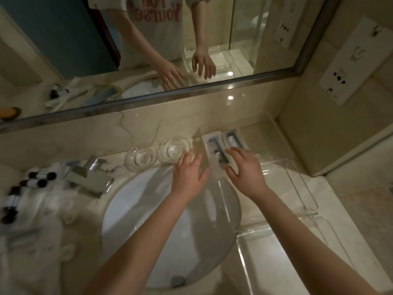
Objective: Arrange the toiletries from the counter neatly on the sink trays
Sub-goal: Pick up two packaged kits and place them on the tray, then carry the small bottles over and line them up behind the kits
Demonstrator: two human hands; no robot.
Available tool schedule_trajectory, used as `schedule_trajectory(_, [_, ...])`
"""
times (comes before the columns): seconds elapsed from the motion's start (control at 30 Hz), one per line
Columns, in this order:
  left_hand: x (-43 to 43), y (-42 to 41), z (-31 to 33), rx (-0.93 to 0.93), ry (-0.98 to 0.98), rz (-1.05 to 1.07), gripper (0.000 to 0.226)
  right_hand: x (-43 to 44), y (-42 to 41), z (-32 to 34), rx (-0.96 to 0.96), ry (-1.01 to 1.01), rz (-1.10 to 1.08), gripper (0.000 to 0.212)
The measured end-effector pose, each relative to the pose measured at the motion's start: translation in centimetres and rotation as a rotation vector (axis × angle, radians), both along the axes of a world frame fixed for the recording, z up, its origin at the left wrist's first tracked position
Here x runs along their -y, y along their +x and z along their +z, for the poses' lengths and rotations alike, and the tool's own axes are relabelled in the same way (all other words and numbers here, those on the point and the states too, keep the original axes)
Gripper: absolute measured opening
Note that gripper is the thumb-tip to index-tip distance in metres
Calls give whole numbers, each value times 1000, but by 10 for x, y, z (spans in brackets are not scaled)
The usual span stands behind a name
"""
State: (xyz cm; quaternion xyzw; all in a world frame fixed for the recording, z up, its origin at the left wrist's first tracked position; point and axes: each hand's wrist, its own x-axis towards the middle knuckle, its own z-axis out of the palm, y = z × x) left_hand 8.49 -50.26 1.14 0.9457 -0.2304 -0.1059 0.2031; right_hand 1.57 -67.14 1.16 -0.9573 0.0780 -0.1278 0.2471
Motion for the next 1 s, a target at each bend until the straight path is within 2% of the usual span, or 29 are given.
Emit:
schedule_trajectory(0.13, [-57, -21, 5, 59, -22, 18, 50, -55, -14, 5, -33, 41, 89, 44])
schedule_trajectory(0.23, [-105, -37, 7, 30, -32, 74, 50, -99, -23, 7, -69, 57, 130, 39])
schedule_trajectory(0.4, [-194, -59, -1, 21, -42, 178, 73, -180, -28, 0, -166, 152, 272, 38])
schedule_trajectory(0.53, [-266, -72, -11, -97, -2, 314, 50, -243, -24, -8, -340, 170, 388, 37])
schedule_trajectory(0.77, [-389, -79, -28, -252, 88, 517, 46, -350, -2, -18, -612, 68, 631, 38])
schedule_trajectory(0.93, [-451, -63, -27, -351, 143, 604, 49, -411, 29, -24, -678, -1, 695, 34])
schedule_trajectory(1.0, [-469, -49, -25, -351, 132, 621, 50, -430, 45, -23, -676, -38, 704, 39])
